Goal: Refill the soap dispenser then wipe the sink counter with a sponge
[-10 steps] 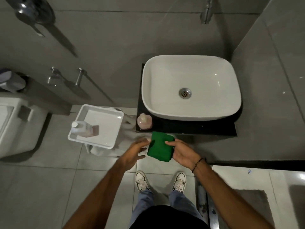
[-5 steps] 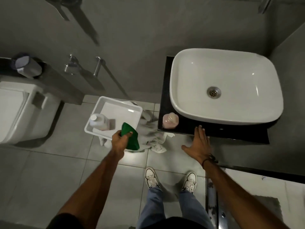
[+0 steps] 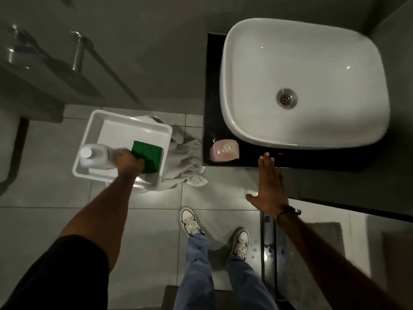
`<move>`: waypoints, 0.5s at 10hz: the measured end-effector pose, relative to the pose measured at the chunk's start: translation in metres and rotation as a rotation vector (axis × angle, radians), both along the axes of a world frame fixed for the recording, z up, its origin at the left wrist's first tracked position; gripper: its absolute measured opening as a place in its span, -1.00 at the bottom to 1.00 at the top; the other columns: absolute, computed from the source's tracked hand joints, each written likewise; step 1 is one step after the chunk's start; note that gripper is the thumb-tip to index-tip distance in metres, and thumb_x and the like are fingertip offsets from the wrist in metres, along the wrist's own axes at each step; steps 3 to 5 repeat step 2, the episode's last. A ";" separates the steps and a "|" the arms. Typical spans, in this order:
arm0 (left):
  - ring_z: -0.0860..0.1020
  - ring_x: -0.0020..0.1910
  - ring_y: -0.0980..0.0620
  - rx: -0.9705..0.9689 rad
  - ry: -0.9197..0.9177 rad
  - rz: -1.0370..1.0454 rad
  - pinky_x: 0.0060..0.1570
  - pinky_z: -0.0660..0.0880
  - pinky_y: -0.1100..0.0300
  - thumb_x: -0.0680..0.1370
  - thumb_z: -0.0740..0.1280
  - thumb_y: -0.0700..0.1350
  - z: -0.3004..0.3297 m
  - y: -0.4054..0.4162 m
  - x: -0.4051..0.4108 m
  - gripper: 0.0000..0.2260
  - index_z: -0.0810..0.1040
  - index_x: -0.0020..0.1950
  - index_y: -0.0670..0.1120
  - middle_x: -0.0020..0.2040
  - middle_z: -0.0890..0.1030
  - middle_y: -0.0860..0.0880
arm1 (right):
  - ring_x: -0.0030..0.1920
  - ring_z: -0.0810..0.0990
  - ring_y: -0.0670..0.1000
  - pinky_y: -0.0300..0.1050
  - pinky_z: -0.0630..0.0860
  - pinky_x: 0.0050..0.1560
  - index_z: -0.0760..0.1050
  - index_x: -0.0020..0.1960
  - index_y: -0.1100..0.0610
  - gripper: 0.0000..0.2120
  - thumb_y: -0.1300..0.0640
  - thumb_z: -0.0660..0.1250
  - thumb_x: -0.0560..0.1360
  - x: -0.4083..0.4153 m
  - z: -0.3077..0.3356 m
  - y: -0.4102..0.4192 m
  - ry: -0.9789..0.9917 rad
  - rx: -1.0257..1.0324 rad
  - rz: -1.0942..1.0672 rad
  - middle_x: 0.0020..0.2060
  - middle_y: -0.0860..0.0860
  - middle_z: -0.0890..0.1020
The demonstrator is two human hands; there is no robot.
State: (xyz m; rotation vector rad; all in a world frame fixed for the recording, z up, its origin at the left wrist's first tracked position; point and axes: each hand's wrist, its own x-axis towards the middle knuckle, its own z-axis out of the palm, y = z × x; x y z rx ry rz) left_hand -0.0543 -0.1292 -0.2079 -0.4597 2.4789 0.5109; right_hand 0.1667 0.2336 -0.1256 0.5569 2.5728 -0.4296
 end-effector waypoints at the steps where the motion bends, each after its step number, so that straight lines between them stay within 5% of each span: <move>1: 0.47 0.24 -0.36 -0.117 0.053 -0.187 0.27 0.49 -0.16 0.56 0.37 -0.19 0.018 0.003 0.005 -0.55 0.36 0.37 -0.38 0.28 0.45 -0.40 | 0.62 -0.31 0.09 0.29 0.04 0.57 -0.29 0.64 0.11 0.22 -0.10 0.55 0.37 -0.002 0.006 -0.004 -0.006 0.047 0.019 0.61 0.02 -0.34; 2: 0.51 0.14 -0.37 -0.184 0.211 -0.338 0.08 0.51 -0.19 0.58 0.33 -0.15 0.045 0.016 0.005 -0.64 0.41 0.29 -0.33 0.23 0.48 -0.37 | 0.61 -0.34 0.08 0.33 0.06 0.56 -0.33 0.63 0.12 0.21 -0.16 0.50 0.38 0.002 0.008 -0.005 -0.027 0.097 0.064 0.60 0.04 -0.37; 5: 0.51 0.14 -0.37 -0.184 0.211 -0.338 0.08 0.51 -0.19 0.58 0.33 -0.15 0.045 0.016 0.005 -0.64 0.41 0.29 -0.33 0.23 0.48 -0.37 | 0.61 -0.34 0.08 0.33 0.06 0.56 -0.33 0.63 0.12 0.21 -0.16 0.50 0.38 0.002 0.008 -0.005 -0.027 0.097 0.064 0.60 0.04 -0.37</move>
